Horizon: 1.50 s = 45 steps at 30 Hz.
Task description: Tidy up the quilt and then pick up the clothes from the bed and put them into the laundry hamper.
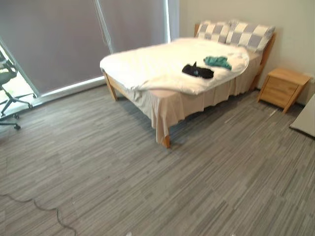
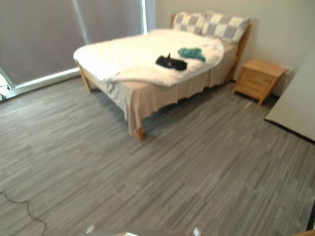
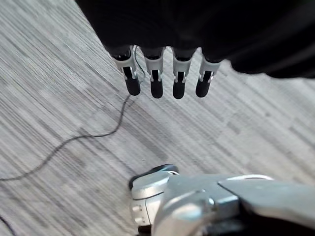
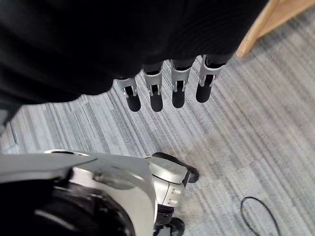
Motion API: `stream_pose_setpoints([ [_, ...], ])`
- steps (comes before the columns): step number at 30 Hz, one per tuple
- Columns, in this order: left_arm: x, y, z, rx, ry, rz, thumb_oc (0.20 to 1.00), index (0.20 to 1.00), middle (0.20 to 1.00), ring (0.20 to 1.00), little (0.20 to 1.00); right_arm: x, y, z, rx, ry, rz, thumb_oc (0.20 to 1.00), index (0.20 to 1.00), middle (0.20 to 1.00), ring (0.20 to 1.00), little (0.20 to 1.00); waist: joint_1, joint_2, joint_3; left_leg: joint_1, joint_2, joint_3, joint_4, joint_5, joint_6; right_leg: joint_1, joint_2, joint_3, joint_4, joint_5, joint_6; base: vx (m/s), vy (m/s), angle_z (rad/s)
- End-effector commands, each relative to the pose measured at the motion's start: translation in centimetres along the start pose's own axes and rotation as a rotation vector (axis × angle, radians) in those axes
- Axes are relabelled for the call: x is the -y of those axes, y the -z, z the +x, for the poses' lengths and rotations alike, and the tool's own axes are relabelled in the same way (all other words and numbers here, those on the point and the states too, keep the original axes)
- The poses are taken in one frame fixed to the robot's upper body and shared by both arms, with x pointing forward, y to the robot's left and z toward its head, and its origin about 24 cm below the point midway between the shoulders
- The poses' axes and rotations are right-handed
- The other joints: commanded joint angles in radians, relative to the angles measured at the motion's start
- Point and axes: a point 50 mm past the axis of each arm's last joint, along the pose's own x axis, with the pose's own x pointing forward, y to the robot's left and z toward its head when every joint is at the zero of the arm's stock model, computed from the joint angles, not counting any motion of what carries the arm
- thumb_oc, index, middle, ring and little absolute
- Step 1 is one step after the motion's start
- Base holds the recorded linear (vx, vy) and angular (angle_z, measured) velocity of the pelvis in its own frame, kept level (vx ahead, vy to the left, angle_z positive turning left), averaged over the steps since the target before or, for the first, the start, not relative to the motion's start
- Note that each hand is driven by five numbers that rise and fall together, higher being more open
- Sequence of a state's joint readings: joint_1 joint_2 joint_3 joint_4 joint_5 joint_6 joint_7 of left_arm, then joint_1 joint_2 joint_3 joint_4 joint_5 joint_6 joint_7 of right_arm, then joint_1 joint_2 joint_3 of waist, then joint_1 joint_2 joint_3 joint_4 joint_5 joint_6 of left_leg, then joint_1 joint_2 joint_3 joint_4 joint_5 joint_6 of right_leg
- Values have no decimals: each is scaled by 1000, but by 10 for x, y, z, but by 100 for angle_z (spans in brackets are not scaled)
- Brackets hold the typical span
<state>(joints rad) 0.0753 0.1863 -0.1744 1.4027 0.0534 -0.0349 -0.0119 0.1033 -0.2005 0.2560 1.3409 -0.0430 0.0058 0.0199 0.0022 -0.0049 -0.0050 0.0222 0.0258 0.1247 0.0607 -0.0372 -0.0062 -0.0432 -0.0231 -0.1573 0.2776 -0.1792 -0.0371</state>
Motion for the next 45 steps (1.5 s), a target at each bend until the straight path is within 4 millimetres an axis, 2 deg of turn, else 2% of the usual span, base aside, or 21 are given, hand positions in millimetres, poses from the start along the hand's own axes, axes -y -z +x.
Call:
stream_pose_setpoints([
  [1,-5,-40,2,92,6,48,1000,1000,1000,1000,1000,8,-36,2,61,14,-69,1000,1000,1000,1000,1000,-11,-37,47,127,33,-29,-148,83,-71,172,-93,-2,-365,300,142,13,0,-8],
  [12,-13,-53,1,127,-11,116,1000,1000,1000,1000,1000,21,-53,1,90,34,-98,1000,1000,1000,1000,1000,3,-45,77,100,24,-23,-148,74,-50,133,-106,4,-353,309,158,36,33,-8],
  [14,-20,-59,0,137,-24,121,1000,1000,1000,1000,1000,26,-62,0,117,46,-90,1000,1000,1000,1000,1000,13,-45,100,86,20,-15,-148,71,-31,61,-125,-12,-218,292,170,-44,73,-6],
  [15,-25,-64,0,151,-37,98,1000,1000,1000,1000,1000,33,-70,-1,146,63,-50,1000,1000,1000,1000,1000,10,-37,129,96,13,-7,-148,55,-14,-38,-166,-29,-29,355,225,3,72,-12],
  [16,-24,-65,0,152,-37,98,1000,1000,1000,1000,1000,33,-71,-1,146,63,-50,1000,1000,1000,1000,1000,11,-39,129,95,11,-5,-148,55,-12,-43,-169,-26,-22,353,227,111,159,-25],
  [17,-29,-66,-1,156,-48,51,1000,1000,1000,1000,1000,39,-74,-2,167,81,26,1000,1000,1000,1000,1000,-7,-17,158,127,23,5,-148,36,-3,-149,-205,-68,154,438,254,105,93,-24],
  [19,-31,-65,-1,155,-53,38,1000,1000,1000,1000,1000,39,-74,-2,171,83,45,1000,1000,1000,1000,1000,-18,-13,160,145,28,3,-148,25,-8,-185,-222,-85,167,443,250,260,33,-18],
  [21,-35,-63,-1,149,-62,32,1000,1000,1000,1000,1000,39,-69,-2,162,87,68,1000,1000,1000,1000,1000,-56,-19,160,203,30,-19,-148,-28,-34,-210,-226,-125,36,409,222,602,-144,16],
  [22,-38,-62,-1,145,-71,49,1000,1000,1000,1000,1000,39,-63,-2,144,88,70,1000,1000,1000,1000,1000,-97,-36,160,251,24,-46,-148,-68,-58,-235,-207,-115,-156,418,210,565,-171,14],
  [26,-41,-54,-1,116,-76,80,1000,1000,1000,1000,1000,37,-43,-1,81,79,70,1000,1000,1000,1000,1000,-148,-11,152,320,81,-62,-148,-124,-99,-293,-190,-86,-312,502,243,549,-172,37],
  [27,-42,-53,-2,108,-77,105,1000,1000,1000,1000,1000,38,-33,-1,52,79,69,1000,1000,1000,1000,1000,-149,-9,144,328,87,-69,-148,-118,-103,-286,-185,-86,-319,503,236,542,-167,48],
  [29,-40,-56,-1,121,-79,95,1000,1000,1000,1000,1000,42,-27,-1,35,86,40,1000,1000,1000,1000,1000,-153,12,135,363,127,-61,-134,-12,-126,-262,-148,-111,-274,500,201,461,-170,41],
  [31,-41,-66,-2,148,-91,104,1000,1000,1000,1000,1000,47,-26,-2,26,101,4,1000,1000,1000,1000,1000,-142,21,142,262,173,-50,126,141,-152,-186,-107,-132,-284,469,154,339,-214,24],
  [32,-41,-66,-2,148,-92,104,1000,1000,1000,1000,1000,47,-26,-2,26,100,4,1000,1000,1000,1000,1000,-147,17,139,257,170,-55,125,145,-152,-188,-112,-135,-284,470,154,244,-279,5],
  [33,-45,-74,-3,175,-103,102,1000,1000,1000,1000,1000,51,-28,-2,31,115,-5,1000,1000,1000,1000,1000,-138,-3,151,152,169,-70,332,234,-161,-142,-106,-146,-306,449,119,475,-516,-33],
  [34,-51,-93,-6,245,-143,57,1000,1000,1000,1000,1000,62,-50,-4,96,158,-19,1000,1000,1000,1000,1000,-76,-68,208,-46,143,-70,689,257,-141,-30,-96,-114,-351,384,62,475,-513,-29],
  [36,-51,-97,-7,261,-148,49,1000,1000,1000,1000,1000,65,-57,-5,112,167,-22,1000,1000,1000,1000,1000,-55,-80,218,-114,147,-45,730,237,-130,2,-95,-96,-356,363,56,376,-223,-41],
  [38,-50,-98,-7,271,-153,25,1000,1000,1000,1000,1000,65,-65,-6,135,172,-24,1000,1000,1000,1000,1000,-10,-92,224,-228,149,1,661,202,-119,66,-89,-71,-365,325,57,481,-14,-83],
  [41,-47,-90,-6,265,-151,5,1000,1000,1000,1000,1000,64,-73,-6,173,172,-20,1000,1000,1000,1000,1000,51,-68,205,-278,141,77,318,218,-107,150,-63,-44,-365,257,89,601,132,-57],
  [42,-46,-87,-5,255,-150,7,1000,1000,1000,1000,1000,63,-75,-6,183,168,-24,1000,1000,1000,1000,1000,72,-62,193,-274,138,130,143,249,-107,184,-62,-38,-365,226,106,632,176,-65],
  [45,-46,-70,-3,194,-144,18,1000,1000,1000,1000,1000,58,-75,-6,186,153,-40,1000,1000,1000,1000,1000,72,-55,159,-246,186,336,-27,277,-119,262,-41,-74,-365,165,127,592,120,-19],
])
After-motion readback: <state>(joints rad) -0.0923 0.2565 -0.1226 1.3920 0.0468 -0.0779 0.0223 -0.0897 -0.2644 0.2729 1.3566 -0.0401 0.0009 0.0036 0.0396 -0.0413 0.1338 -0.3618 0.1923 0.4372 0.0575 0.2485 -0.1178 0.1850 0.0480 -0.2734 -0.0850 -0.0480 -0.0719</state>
